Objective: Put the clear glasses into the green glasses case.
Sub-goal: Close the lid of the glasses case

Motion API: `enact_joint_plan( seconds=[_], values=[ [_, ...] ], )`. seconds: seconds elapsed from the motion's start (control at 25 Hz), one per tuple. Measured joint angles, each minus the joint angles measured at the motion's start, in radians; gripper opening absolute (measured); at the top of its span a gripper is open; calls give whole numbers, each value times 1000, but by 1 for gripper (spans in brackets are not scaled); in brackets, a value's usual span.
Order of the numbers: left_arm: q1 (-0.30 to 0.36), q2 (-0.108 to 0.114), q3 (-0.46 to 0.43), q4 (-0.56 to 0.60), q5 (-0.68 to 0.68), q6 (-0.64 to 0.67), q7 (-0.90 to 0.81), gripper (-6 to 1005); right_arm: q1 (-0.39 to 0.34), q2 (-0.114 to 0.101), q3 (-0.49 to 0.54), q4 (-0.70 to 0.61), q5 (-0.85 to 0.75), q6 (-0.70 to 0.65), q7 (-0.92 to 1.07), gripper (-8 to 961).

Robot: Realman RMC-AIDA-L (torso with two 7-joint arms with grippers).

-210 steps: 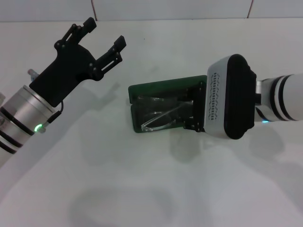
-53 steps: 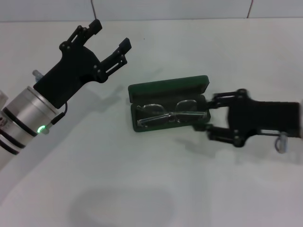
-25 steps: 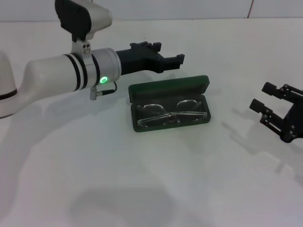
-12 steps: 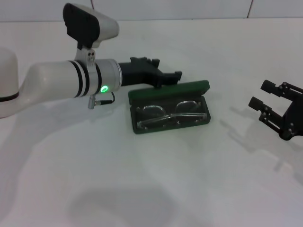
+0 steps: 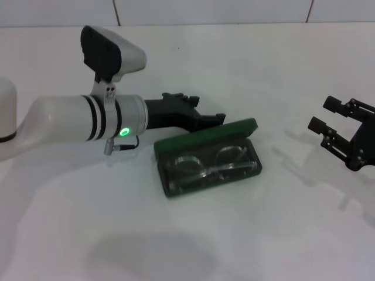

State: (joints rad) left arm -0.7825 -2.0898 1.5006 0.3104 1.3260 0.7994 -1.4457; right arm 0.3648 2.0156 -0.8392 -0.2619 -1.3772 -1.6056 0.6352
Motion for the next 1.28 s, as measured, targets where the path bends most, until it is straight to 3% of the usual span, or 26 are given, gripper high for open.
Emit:
enact_joint_plan(
  seconds=[0.4, 0.68, 0.88, 1.28],
  values=[
    [75, -10, -4, 27, -35, -1, 106, 848, 2, 2, -1, 2, 4, 23, 13, 457],
    [164, -2, -8, 174, -84, 69, 104, 847, 10, 3, -3, 2, 4, 24, 18, 457],
    [169, 8, -4, 183, -32, 102, 16, 847, 10, 2, -2, 3, 4, 26, 27, 458],
    [157, 3, 0, 184, 57, 144, -64, 847, 22, 1, 6, -1, 4, 52, 27, 458]
  ],
)
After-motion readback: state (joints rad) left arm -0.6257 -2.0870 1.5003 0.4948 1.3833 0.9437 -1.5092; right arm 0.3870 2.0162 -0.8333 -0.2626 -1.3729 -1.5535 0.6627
